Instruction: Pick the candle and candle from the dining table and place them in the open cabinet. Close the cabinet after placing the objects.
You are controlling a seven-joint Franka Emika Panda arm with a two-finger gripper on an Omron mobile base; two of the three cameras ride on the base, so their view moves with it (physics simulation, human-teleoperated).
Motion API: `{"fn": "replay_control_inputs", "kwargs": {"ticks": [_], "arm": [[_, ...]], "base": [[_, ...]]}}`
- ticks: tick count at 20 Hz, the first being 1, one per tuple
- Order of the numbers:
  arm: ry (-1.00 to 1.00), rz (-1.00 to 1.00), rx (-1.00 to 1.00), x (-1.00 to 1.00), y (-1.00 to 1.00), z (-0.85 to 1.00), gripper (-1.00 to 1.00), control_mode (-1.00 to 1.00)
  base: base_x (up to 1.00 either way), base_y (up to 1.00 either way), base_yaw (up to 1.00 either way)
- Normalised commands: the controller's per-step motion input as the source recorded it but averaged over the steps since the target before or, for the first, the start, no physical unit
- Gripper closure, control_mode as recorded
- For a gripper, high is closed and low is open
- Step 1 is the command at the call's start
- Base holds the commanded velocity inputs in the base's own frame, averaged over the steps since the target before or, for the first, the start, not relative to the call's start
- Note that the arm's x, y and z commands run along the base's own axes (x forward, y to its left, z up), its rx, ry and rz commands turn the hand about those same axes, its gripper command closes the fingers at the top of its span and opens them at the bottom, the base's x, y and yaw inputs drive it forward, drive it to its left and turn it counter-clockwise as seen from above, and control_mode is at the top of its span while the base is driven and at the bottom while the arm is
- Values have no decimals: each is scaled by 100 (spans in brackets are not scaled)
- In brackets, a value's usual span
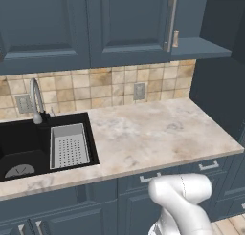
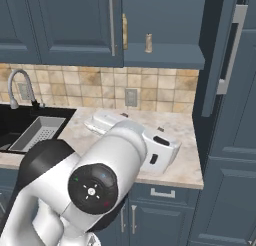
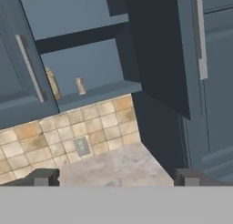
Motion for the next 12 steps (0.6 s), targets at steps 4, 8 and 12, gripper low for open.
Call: {"fn": "replay_control_inputs", "kwargs": {"ticks": [4,8,12], "arm": [[-4,0,0,-5,-37,20,-100,-100],[-8,0,0,-24,-54,19,-100,-100],[-12,0,0,-9,-56,4,-100,-100]], "base": [[0,0,0],[0,0,0],[0,0,0]]}}
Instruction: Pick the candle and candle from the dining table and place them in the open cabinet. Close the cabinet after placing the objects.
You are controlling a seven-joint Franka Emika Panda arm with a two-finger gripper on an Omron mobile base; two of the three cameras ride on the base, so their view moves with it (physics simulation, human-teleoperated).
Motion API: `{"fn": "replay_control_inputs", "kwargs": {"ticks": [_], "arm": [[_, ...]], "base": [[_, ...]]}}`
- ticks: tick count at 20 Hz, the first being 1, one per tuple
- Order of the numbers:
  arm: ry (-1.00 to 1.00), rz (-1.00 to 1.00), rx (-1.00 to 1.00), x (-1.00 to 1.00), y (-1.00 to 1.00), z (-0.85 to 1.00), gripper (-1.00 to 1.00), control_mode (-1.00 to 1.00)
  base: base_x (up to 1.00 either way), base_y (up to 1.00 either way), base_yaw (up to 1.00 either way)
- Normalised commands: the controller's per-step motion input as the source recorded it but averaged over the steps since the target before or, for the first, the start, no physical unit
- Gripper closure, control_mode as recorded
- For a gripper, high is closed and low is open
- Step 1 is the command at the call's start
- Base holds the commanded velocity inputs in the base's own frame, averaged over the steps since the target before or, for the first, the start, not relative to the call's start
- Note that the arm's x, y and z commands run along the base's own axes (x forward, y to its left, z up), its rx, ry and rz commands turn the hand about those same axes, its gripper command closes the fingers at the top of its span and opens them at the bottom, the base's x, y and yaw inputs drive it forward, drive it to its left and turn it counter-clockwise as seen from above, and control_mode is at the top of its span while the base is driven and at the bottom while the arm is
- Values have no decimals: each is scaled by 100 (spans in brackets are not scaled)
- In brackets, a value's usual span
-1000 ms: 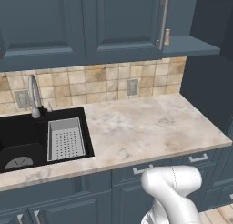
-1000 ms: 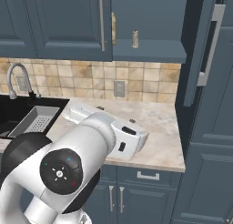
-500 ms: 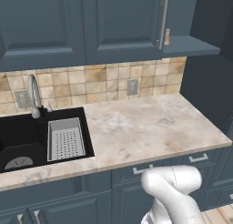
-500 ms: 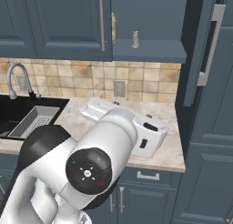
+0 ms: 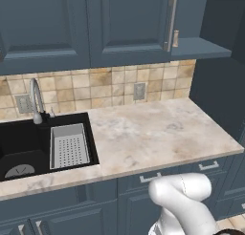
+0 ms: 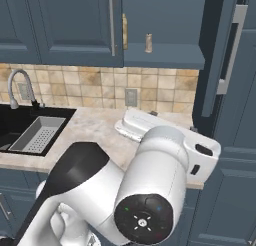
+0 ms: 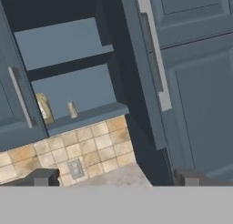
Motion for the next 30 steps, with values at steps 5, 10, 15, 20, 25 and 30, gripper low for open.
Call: {"fn": "replay_control_inputs", "kwargs": {"ticks": [5,10,15,20,25,30], "arm": [[-3,10,0,0,-5,-2,-100,-100],[0,19,0,0,0,-3,-100,-100],[-2,23,0,0,0,0,-100,-100],[-6,23,0,0,0,-5,-100,-100],[-14,25,0,-1,0,-4,-100,-100],[-18,27,0,0,0,-14,-100,-100]], "base": [[0,0,0],[0,0,0],[0,0,0],[0,0,0],[0,0,0],[0,0,0]]}}
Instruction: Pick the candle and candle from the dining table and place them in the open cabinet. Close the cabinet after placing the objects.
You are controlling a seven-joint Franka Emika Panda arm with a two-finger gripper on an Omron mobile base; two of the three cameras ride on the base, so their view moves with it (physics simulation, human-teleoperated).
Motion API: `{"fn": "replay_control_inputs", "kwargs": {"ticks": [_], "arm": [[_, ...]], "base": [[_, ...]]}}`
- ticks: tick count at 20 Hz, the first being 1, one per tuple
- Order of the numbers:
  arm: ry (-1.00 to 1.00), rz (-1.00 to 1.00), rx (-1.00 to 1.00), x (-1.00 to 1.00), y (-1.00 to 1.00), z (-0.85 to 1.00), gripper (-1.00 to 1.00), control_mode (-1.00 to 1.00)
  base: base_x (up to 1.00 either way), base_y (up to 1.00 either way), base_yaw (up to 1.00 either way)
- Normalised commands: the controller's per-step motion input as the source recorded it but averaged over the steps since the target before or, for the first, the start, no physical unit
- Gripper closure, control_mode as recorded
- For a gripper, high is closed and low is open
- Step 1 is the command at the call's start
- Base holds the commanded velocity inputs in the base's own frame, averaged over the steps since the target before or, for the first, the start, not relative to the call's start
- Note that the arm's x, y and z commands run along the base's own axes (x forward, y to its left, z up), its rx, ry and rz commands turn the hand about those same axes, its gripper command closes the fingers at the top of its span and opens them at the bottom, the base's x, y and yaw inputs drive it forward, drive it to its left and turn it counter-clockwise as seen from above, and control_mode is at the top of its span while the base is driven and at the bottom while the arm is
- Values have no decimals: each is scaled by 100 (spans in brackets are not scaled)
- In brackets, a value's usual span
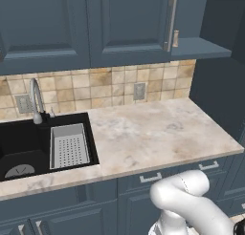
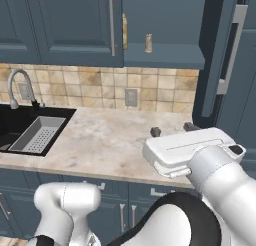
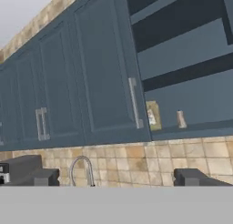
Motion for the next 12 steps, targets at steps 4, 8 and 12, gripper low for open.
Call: {"fn": "replay_control_inputs", "kwargs": {"ticks": [4,8,12], "arm": [[-12,23,0,0,0,-28,-100,-100],[-1,12,0,0,0,-14,-100,-100],[1,0,0,16,0,0,-100,-100]], "base": [[0,0,0],[0,0,0],[0,0,0]]}}
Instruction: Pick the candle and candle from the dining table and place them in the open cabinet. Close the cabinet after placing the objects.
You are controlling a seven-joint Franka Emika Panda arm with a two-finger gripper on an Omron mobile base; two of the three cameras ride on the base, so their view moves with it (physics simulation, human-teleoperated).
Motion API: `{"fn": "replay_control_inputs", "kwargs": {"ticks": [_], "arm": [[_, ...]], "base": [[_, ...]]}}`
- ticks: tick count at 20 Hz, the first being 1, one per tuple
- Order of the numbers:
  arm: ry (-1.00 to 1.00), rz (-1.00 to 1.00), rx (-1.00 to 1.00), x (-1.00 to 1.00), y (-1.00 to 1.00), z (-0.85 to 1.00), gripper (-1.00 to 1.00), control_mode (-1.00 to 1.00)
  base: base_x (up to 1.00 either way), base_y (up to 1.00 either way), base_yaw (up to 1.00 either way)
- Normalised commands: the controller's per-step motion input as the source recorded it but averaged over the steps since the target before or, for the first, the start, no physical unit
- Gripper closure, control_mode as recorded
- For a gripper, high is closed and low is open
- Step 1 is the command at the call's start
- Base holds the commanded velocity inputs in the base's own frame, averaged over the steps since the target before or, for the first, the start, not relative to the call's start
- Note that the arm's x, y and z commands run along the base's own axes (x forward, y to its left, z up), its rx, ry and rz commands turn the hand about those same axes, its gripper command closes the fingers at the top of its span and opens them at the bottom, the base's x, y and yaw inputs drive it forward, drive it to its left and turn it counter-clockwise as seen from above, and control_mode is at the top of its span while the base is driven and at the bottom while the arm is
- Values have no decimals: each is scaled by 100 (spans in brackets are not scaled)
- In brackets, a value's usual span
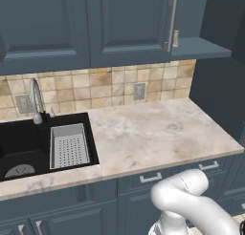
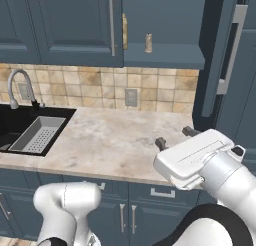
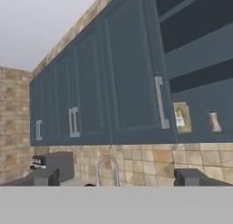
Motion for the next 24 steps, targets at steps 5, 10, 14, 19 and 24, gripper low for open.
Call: {"fn": "replay_control_inputs", "kwargs": {"ticks": [5,10,14,19,24], "arm": [[0,0,3,38,-1,0,-100,-100],[-5,0,7,34,-16,0,-100,-100],[-8,0,11,29,-40,0,-100,-100],[-6,0,11,39,-29,0,-100,-100],[-5,0,10,60,-15,0,-100,-100]], "base": [[0,0,0],[0,0,0],[0,0,0],[0,0,0],[0,0,0]]}}
